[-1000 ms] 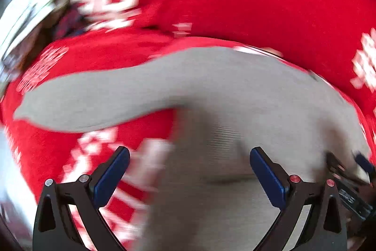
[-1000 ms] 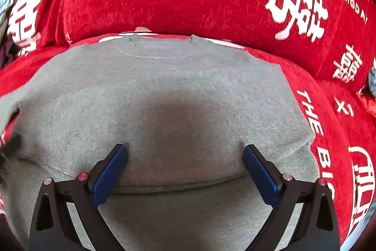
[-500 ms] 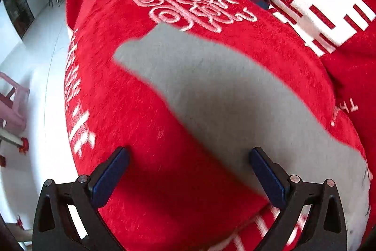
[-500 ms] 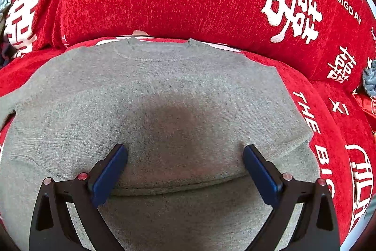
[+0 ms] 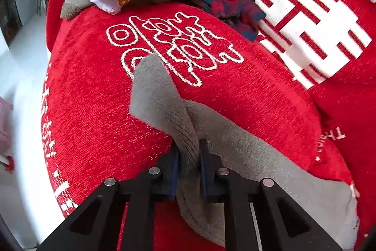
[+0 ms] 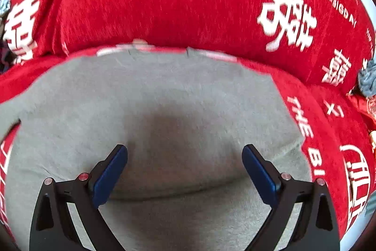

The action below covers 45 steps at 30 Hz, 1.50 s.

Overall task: Fold small clothes
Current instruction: 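Fold the held sleeve across the sweater body with the left gripper, then release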

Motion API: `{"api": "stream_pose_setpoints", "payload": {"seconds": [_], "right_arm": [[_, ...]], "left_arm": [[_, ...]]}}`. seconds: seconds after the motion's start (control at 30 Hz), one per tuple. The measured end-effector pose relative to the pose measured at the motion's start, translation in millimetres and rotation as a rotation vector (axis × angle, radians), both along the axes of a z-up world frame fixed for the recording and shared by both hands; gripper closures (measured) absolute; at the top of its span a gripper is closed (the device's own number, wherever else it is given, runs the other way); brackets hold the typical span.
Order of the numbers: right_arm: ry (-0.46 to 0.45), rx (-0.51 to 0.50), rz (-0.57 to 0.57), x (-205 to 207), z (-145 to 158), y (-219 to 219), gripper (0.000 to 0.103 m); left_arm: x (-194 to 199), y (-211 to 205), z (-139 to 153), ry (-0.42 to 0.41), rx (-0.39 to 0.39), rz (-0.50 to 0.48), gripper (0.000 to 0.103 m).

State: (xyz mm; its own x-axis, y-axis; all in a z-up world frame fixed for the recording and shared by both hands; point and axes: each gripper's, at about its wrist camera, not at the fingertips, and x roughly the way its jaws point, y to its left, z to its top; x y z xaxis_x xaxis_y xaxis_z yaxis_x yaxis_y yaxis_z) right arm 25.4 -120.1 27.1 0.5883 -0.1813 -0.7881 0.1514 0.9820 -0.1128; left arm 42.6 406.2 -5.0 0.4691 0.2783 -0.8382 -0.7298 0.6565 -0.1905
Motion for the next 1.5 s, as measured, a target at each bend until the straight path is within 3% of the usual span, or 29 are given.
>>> {"api": "stream_pose_setpoints", "payload": {"seconds": [0.13,0.27,0.5,0.6,0.67,0.77,0.87,0.97,1.07,1.13,1.27,1.5], "right_arm": [[-0.015,-0.008,0.068,18.4,16.1,34.4,0.004],[0.021,-0.026,0.154,50.2,14.0,85.0,0.004],[0.116,-0.07,0.295,95.0,-17.0,187.5,0.005],[0.085,-0.072,0.336,90.8,-14.0,207.1,0.006],[0.078,-0.047,0.341,86.4,-10.4,205.8,0.007],[0.039,-0.025,0.323,75.4,-3.5,189.0,0.007],[0.044,0.001,0.287,73.8,-5.0,171.5,0.007],[0.153,-0.002,0.308,82.5,-22.4,175.2,0.009],[0.098,0.059,0.32,77.1,-8.4,168.7,0.009],[0.081,0.086,0.299,73.5,-2.7,158.7,0.009],[0.061,0.034,0.237,63.8,0.6,126.4,0.009],[0.046,0.05,0.115,39.4,8.1,41.5,0.009]], "left_arm": [[-10.4,3.4,2.8,-0.022,0.03,0.01,0.088],[-14.0,-0.3,10.8,-0.001,0.124,0.019,0.091],[-17.8,3.8,6.1,-0.009,0.08,-0.006,0.091],[-24.7,15.5,3.6,-0.079,-0.02,-0.026,0.092],[-29.1,25.7,0.8,-0.129,-0.099,-0.04,0.092],[-32.6,30.1,3.3,-0.185,-0.146,-0.062,0.092],[-30.9,18.6,13.9,-0.192,-0.095,-0.082,0.092],[-25.2,-1.5,27.6,-0.174,-0.027,-0.107,0.092],[-20.5,-24.9,42.5,-0.17,0.029,-0.146,0.092],[-15.0,-39.3,48.2,-0.161,0.038,-0.177,0.092],[3.7,-77.2,51.7,-0.136,0.028,-0.256,0.092],[32.8,-157.2,47.2,-0.077,0.042,-0.387,0.092]]}}
